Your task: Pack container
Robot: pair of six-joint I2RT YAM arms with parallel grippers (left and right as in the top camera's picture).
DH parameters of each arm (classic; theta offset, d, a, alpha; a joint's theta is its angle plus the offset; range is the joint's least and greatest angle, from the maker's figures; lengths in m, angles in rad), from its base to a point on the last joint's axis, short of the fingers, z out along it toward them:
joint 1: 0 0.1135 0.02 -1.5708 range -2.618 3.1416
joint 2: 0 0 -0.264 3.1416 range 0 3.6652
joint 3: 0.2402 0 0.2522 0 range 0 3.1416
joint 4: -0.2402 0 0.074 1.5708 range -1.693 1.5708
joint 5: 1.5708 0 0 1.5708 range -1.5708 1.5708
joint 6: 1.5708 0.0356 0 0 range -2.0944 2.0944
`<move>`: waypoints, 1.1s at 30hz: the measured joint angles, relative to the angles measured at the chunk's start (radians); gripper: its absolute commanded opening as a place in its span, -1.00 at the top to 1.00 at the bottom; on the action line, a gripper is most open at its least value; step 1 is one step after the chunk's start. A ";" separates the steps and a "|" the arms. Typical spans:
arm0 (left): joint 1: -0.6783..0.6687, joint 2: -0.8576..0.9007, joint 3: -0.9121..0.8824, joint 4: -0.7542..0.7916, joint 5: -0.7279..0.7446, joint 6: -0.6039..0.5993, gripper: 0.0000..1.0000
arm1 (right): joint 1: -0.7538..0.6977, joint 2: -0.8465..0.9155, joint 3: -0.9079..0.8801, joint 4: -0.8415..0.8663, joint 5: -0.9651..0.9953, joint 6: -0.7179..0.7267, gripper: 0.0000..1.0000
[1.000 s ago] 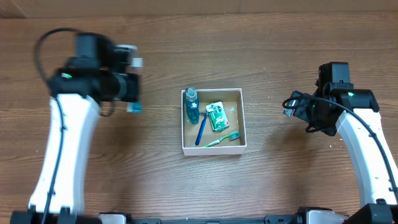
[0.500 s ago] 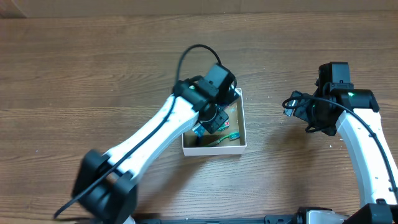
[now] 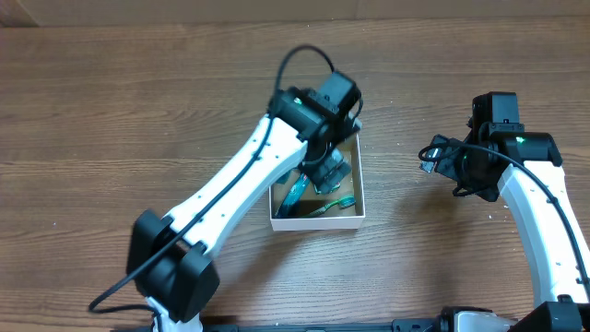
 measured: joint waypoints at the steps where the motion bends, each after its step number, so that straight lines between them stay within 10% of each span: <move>1: 0.000 -0.036 0.056 -0.019 -0.010 -0.011 -1.00 | 0.000 0.000 0.000 0.000 0.000 0.000 -1.00; 9: 0.212 -0.278 0.103 -0.088 -0.181 -0.218 -1.00 | 0.037 0.000 0.008 0.039 0.003 -0.050 -1.00; 20: 0.737 -0.249 0.086 -0.024 -0.048 -0.333 -1.00 | 0.180 0.055 0.159 0.326 -0.003 -0.156 -1.00; 33: 0.700 -0.327 -0.009 -0.011 -0.027 -0.301 -1.00 | 0.179 -0.215 0.135 0.275 0.020 -0.129 -1.00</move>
